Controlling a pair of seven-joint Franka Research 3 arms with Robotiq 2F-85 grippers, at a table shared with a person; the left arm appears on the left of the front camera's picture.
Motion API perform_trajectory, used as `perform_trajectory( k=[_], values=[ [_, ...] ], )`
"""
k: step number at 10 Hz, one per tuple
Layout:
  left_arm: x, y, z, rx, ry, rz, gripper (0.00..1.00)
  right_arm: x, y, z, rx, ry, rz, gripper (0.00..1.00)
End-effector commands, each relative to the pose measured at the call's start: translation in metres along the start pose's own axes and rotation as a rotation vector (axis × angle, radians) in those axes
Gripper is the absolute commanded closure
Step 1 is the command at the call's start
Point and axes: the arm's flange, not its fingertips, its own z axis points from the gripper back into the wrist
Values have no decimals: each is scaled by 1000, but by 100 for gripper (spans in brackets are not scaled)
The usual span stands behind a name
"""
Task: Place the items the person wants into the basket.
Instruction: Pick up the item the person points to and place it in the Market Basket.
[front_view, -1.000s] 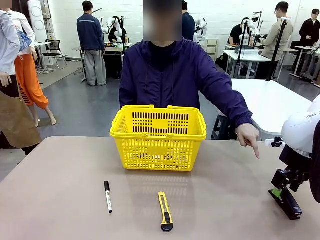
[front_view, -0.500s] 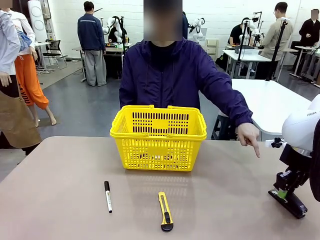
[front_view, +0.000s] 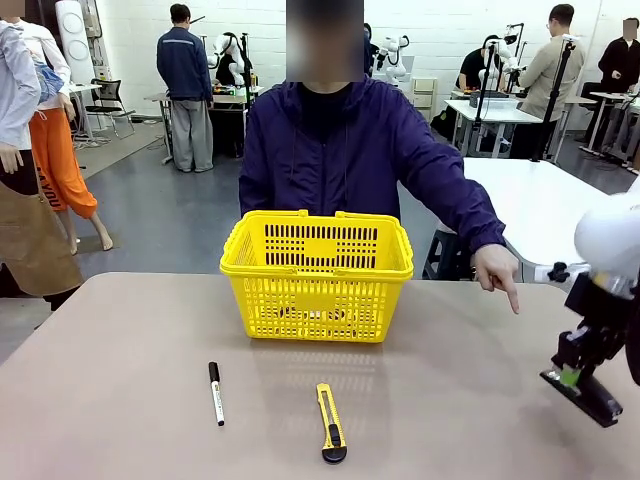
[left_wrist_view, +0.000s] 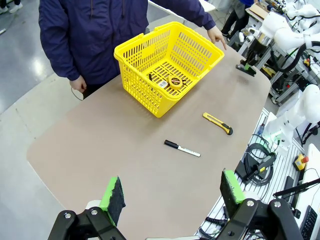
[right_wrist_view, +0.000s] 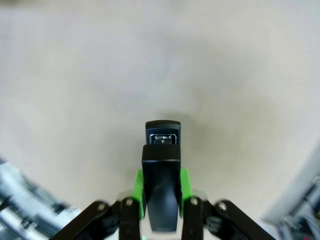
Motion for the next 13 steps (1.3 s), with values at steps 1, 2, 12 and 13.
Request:
perform_trajectory(
  k=[1,2,12,13],
  values=[
    [0,0,1,-9,-11,-10,0,-14,42,99,-12,-39,52,77],
    [0,0,1,-9,-11,-10,0,-12,55,145,-22,-71,55,77],
    [0,0,1,-9,-11,-10,0,10,99,277,-84,-172,38,77],
    [0,0,1,-9,-11,-10,0,10,99,277,-84,-172,38,77]
  ],
)
